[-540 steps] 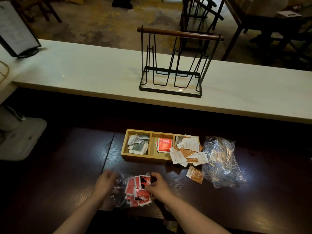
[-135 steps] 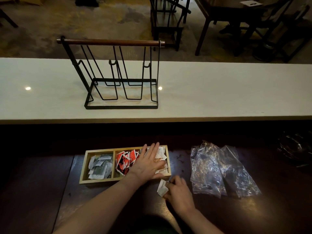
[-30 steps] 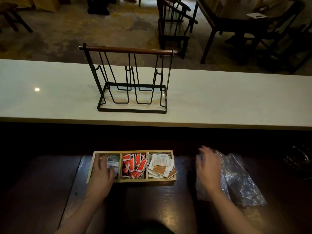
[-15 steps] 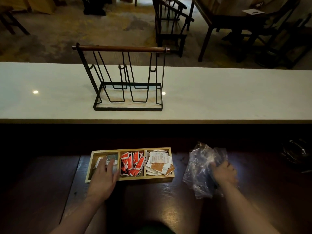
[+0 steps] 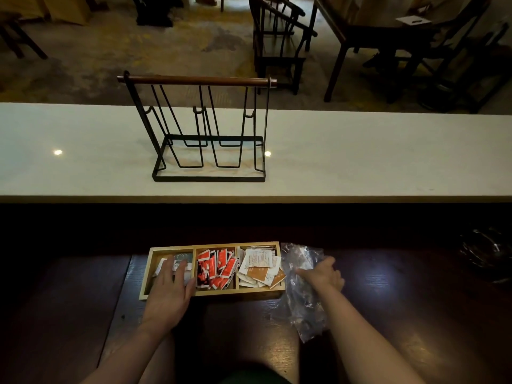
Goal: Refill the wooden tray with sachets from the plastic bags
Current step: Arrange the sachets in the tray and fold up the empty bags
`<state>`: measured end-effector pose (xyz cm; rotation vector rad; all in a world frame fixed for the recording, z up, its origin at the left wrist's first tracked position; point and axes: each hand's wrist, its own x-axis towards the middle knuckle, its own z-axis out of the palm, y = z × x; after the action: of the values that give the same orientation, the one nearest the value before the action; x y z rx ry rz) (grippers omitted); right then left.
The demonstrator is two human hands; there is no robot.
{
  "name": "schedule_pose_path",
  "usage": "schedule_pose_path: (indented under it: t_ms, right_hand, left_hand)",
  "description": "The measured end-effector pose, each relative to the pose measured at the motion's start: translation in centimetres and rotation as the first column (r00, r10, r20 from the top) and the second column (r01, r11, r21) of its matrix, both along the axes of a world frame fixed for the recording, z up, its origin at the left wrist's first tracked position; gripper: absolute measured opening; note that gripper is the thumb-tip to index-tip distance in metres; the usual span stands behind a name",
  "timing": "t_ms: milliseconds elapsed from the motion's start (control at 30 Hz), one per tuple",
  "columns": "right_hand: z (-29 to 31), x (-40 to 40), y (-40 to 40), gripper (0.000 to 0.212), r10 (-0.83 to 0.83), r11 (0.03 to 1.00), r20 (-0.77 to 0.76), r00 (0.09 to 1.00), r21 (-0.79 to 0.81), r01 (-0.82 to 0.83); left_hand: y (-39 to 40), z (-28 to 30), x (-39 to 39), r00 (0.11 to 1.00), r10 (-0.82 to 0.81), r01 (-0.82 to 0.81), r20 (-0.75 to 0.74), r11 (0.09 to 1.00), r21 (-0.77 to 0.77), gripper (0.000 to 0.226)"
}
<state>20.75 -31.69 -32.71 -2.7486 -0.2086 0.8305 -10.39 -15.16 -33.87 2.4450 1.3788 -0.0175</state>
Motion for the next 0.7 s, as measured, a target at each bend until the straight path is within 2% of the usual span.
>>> schedule_pose_path:
  t_ms: [100,200,333,433,500,600,667,700]
  right_hand:
    - [0.1,-0.6,0.4,0.058,-0.015,0.998,0.011,1.000,0.069,0.014]
    - [0.8,-0.4,0.2,0.027,-0.034,0.972,-0.037,0.999,0.229,0.041]
    - [2.8,0.3,-0.4,0.016,-0.014,0.883,-0.142,0.990,0.462,0.079]
    - [5.8,0.4,-0.7,0.015,0.093,0.773,-0.203,0.975,0.632,0.058]
    - [8.5,0.0,-0.9,0.019,0.151,0.682,-0.246,0.957,0.727,0.080]
    - [12.6,-0.8,-1.0,0.030,0.224,0.538,-0.326,0.918,0.827,0.163]
    - [14.5,-1.6,-0.6,0.043,0.281,0.462,-0.385,0.879,0.857,0.228]
    - [15.1,-2.0,-0.1,0.049,0.295,0.444,-0.407,0.864,0.859,0.254]
  left_hand:
    - [0.2,-0.2,0.0,1.000,-0.001,0.001,-0.007,1.000,-0.007,0.061]
    - [0.3,-0.5,-0.1,1.000,0.010,-0.010,-0.008,1.000,-0.010,0.061]
    - [0.4,-0.9,-0.2,1.000,0.009,-0.009,-0.028,1.000,-0.020,0.063]
    - [0.5,-0.2,0.2,0.999,0.019,-0.021,-0.025,0.996,-0.084,0.063]
    - [0.1,1.5,0.9,0.994,0.079,-0.070,0.077,0.991,-0.118,0.065]
    - [-1.3,5.8,3.3,0.929,0.107,-0.077,0.354,0.992,-0.097,0.073]
    - [-2.8,9.7,6.5,0.817,0.175,0.042,0.549,0.932,-0.360,0.077]
    - [-3.5,11.5,8.3,0.757,0.273,0.119,0.594,0.836,-0.536,0.080]
